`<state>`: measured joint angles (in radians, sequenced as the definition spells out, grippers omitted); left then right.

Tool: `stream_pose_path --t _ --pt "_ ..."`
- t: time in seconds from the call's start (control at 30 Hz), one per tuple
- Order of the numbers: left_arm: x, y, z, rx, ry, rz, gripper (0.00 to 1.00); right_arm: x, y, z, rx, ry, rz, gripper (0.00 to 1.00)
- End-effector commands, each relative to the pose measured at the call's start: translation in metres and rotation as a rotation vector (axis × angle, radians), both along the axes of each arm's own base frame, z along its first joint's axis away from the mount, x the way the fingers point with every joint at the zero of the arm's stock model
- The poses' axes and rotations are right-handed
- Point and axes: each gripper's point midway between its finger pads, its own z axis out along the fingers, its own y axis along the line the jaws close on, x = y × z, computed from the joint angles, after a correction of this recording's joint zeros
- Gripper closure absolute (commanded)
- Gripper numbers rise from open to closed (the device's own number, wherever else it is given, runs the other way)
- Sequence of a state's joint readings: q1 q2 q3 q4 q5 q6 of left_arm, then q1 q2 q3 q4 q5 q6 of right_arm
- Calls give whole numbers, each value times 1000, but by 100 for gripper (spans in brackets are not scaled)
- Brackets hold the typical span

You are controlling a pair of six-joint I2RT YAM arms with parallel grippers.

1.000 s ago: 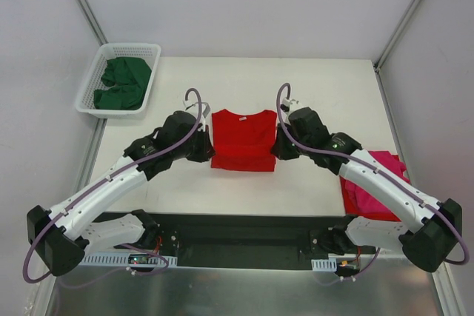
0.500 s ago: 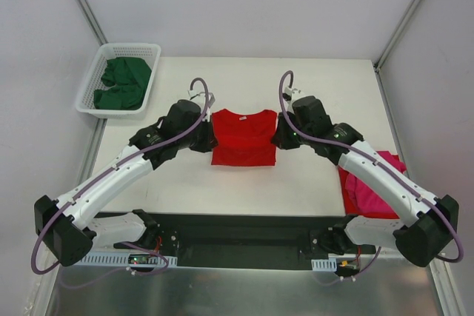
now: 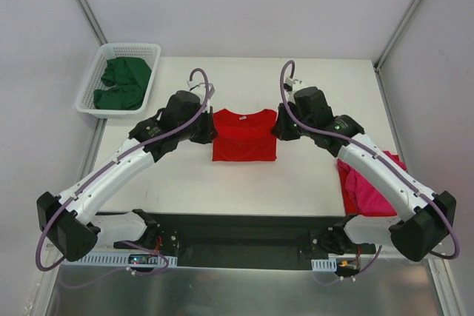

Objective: Fold and stack the t-shirts
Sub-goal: Fold the long partially folded tshirt into a neat square

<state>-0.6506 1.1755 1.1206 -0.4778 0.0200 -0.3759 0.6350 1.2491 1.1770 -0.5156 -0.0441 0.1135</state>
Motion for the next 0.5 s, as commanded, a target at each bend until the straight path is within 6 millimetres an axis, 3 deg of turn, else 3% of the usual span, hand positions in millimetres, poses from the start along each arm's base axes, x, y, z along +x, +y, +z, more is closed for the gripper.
stream_pose_path --t 0.0,0.47 --pt "16 2 20 3 -60 10 100 11 3 22 24 -47 13 99" --pt "53 5 25 35 -63 27 100 48 1 32 18 -63 -14 99"
